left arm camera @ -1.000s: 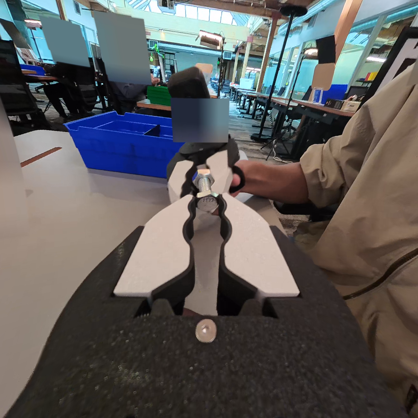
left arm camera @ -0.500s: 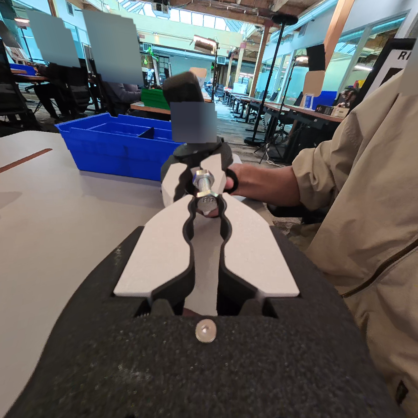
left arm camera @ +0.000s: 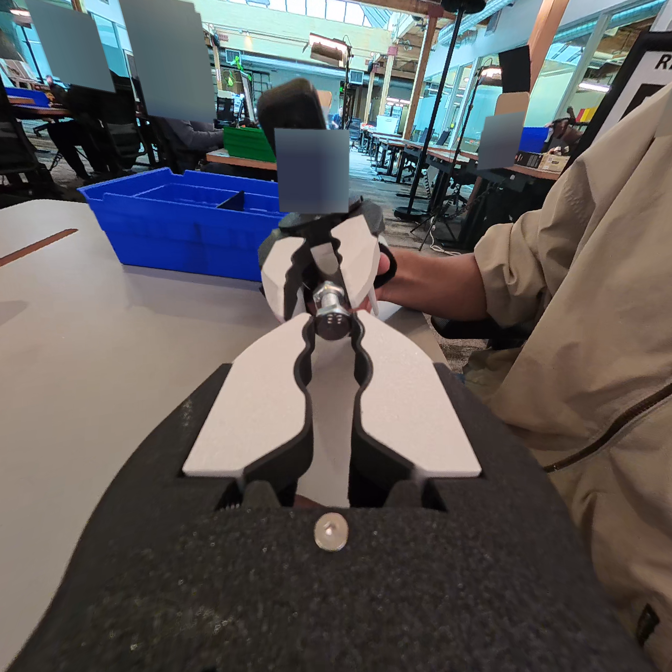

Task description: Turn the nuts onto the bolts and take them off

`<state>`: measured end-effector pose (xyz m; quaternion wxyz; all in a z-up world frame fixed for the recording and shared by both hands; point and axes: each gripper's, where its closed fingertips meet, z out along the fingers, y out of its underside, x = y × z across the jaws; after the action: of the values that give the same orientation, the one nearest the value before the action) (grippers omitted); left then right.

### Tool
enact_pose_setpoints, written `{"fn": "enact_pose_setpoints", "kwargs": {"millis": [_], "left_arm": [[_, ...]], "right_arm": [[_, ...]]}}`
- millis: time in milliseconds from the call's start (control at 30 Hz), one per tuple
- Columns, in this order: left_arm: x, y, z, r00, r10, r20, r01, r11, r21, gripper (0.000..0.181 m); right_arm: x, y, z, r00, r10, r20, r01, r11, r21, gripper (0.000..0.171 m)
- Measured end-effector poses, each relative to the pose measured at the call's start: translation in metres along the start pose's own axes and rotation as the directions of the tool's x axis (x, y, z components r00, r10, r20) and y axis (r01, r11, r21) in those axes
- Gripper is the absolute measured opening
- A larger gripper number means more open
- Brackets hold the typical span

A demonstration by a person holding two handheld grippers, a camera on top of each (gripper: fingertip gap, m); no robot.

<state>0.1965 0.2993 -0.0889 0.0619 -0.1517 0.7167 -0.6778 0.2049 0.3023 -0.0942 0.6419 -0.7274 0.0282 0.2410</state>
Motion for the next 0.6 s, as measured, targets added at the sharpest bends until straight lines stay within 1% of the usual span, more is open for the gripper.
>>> {"fn": "enact_pose_setpoints", "kwargs": {"millis": [233,367,433,533,600], "left_arm": [[-0.0007,-0.0051,-0.0028,1.000,-0.017,-0.007,0.017,0.999,0.031,0.018],[-0.0022,-0.0073,-0.0040,0.999,-0.032,-0.008,0.033,0.998,0.050,0.018],[-0.0018,-0.0073,-0.0041,1.000,-0.028,-0.008,0.029,0.998,0.050,0.018],[-0.0032,-0.0063,-0.0034,0.999,-0.036,-0.005,0.036,0.998,0.043,0.018],[-0.0044,-0.0034,-0.0024,0.999,-0.042,-0.003,0.042,0.999,0.025,0.018]], "right_arm": [[0.0001,0.0096,0.0056,1.000,-0.017,-0.001,0.017,0.999,-0.041,0.036],[-0.0075,0.0030,0.0050,0.997,-0.075,0.012,0.075,0.997,-0.003,0.019],[-0.0082,0.0045,0.0061,0.995,-0.104,0.003,0.104,0.994,-0.021,0.019],[-0.0061,0.0010,0.0030,0.979,-0.196,-0.046,0.195,0.980,-0.026,0.018],[-0.0031,0.0020,0.0015,0.939,-0.326,-0.108,0.317,0.944,-0.093,0.018]]}}
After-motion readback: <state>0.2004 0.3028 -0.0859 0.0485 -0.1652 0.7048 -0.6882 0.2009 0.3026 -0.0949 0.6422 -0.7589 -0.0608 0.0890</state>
